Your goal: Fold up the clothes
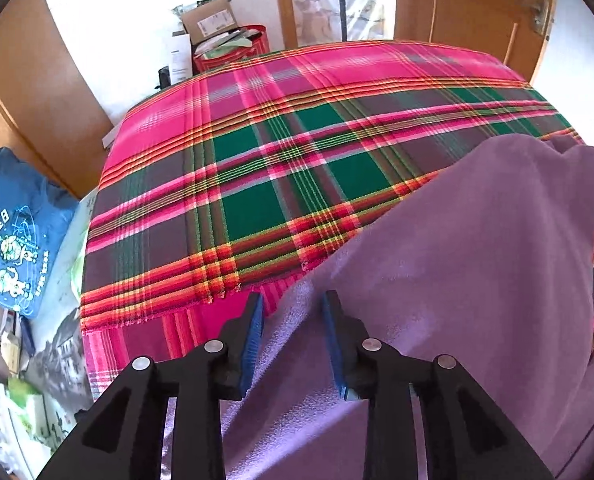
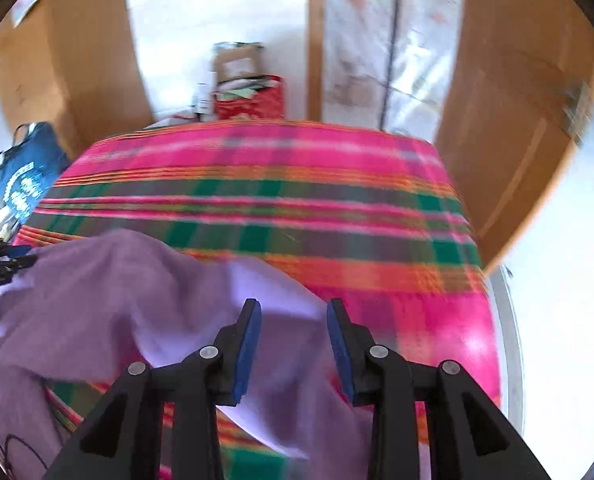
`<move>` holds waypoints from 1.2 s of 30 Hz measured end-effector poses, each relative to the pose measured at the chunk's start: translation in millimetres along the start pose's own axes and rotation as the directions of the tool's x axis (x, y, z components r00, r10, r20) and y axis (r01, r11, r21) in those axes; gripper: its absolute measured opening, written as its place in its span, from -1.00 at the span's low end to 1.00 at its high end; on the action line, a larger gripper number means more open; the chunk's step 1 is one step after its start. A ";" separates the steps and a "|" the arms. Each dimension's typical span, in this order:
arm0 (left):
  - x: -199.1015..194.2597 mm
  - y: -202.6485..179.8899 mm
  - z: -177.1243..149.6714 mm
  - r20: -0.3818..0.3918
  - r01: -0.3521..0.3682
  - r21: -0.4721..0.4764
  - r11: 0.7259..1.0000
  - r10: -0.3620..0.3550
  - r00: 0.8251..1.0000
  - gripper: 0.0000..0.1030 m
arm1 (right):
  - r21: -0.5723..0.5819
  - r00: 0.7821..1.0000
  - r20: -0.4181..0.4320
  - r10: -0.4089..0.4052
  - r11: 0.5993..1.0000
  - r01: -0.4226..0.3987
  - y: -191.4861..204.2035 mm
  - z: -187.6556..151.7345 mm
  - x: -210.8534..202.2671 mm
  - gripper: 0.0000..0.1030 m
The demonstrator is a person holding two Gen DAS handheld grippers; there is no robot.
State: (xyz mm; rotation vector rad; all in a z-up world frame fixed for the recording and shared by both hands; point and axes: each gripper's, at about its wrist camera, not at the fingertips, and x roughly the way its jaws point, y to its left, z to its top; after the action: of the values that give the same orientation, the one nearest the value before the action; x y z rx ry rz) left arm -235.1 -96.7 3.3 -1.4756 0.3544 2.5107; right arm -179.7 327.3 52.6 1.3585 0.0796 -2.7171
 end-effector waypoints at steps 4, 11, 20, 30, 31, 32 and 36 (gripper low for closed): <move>-1.7 -5.5 -2.8 0.000 -0.020 0.002 1.000 0.020 1.000 -0.59 | 0.069 0.999 -0.053 -0.008 0.998 0.012 -27.6 -19.2 7.0 -0.22; -2.0 -16.2 1.1 -0.003 -0.062 0.014 0.998 0.062 0.998 -0.71 | 0.092 0.996 -0.039 0.082 0.993 -0.078 -29.3 -29.9 6.6 -0.22; -1.6 -17.5 -0.5 -0.003 -0.076 -0.007 0.997 0.076 0.997 -0.70 | 0.211 0.981 0.007 0.191 0.959 -0.189 -39.7 -10.9 20.9 -0.22; -1.4 -18.9 0.5 -0.004 -0.091 -0.013 0.996 0.091 0.996 -0.70 | 0.216 0.950 -0.091 0.298 0.937 -0.273 -32.2 -21.3 36.1 -0.52; -1.3 -19.2 1.0 -0.006 -0.093 -0.012 0.996 0.093 0.996 -0.70 | 0.206 0.956 -0.086 0.280 0.944 -0.258 -32.3 -19.4 34.0 -0.91; -1.4 -19.4 1.4 -0.007 -0.095 -0.012 0.995 0.095 0.995 -0.70 | 0.196 0.962 -0.080 0.262 0.950 -0.243 -32.5 -17.4 31.5 -0.90; -1.6 -20.1 1.4 -0.011 -0.102 -0.017 0.995 0.102 0.995 -0.69 | 0.169 0.983 -0.021 0.181 0.970 -0.175 -41.8 -2.6 16.1 -0.90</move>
State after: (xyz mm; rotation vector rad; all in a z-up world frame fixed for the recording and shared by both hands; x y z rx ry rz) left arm -229.4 -77.2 3.4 -1.5138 0.4211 2.5919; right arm -192.0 367.9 38.2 1.3821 -0.2600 -2.5979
